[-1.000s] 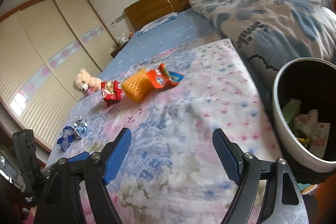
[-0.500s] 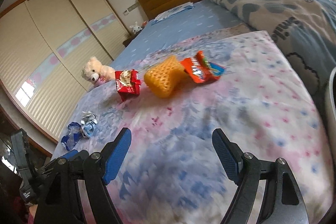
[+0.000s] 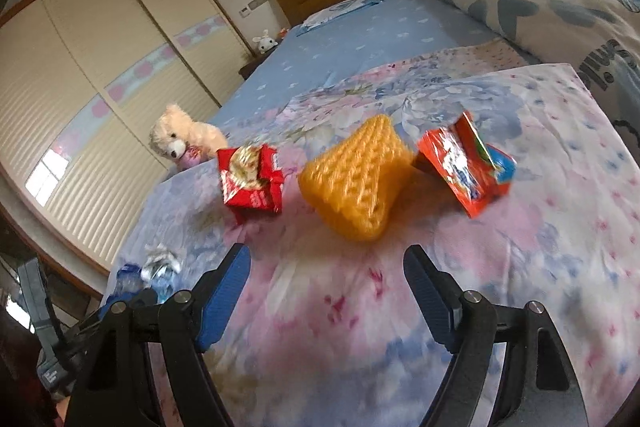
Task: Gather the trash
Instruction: 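Grasp the orange foam net with the right gripper while the left grasps the crumpled white paper, then carry the orange foam net and white paper over the bin with both grippers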
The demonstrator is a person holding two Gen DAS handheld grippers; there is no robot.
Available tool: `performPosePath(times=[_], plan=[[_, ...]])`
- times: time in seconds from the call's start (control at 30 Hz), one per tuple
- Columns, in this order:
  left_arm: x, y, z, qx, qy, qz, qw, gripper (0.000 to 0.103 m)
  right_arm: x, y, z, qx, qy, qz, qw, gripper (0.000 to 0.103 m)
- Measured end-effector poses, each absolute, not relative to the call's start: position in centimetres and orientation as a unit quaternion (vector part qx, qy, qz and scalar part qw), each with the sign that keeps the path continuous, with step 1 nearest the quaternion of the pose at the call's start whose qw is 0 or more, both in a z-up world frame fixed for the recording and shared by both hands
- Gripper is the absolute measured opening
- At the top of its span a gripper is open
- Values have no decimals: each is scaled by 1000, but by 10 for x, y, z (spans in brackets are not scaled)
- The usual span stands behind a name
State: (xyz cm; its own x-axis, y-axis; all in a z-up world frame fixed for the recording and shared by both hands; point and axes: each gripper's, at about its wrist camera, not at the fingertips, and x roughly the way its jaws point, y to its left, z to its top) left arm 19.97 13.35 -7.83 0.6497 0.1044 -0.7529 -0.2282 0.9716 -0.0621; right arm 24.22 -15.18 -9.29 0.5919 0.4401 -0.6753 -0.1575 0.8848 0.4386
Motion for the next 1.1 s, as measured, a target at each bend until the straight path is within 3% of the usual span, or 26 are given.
performPosePath(times=[0.13, 0.17, 0.27, 0.3, 0.33, 0.53, 1.1], plan=[[210, 135, -82, -73, 411, 95, 904, 77, 259, -150, -101, 188, 424, 160, 871, 79], [211, 135, -82, -73, 412, 95, 903, 73, 262, -151, -103, 195, 425, 156, 870, 78], [215, 135, -88, -81, 426, 82, 897, 42, 266, -152, -107, 203, 422, 152, 870, 48], [215, 135, -88, -84, 426, 81, 897, 34, 269, -152, -110, 200, 429, 151, 868, 27], [214, 135, -88, -86, 426, 78, 898, 30, 271, -152, -113, 199, 433, 152, 866, 19], [202, 120, -81, -98, 420, 41, 901, 24, 249, -160, -107, 204, 422, 170, 867, 15], [152, 15, -73, -67, 430, -83, 896, 24, 134, -206, -73, 148, 414, 212, 873, 13]])
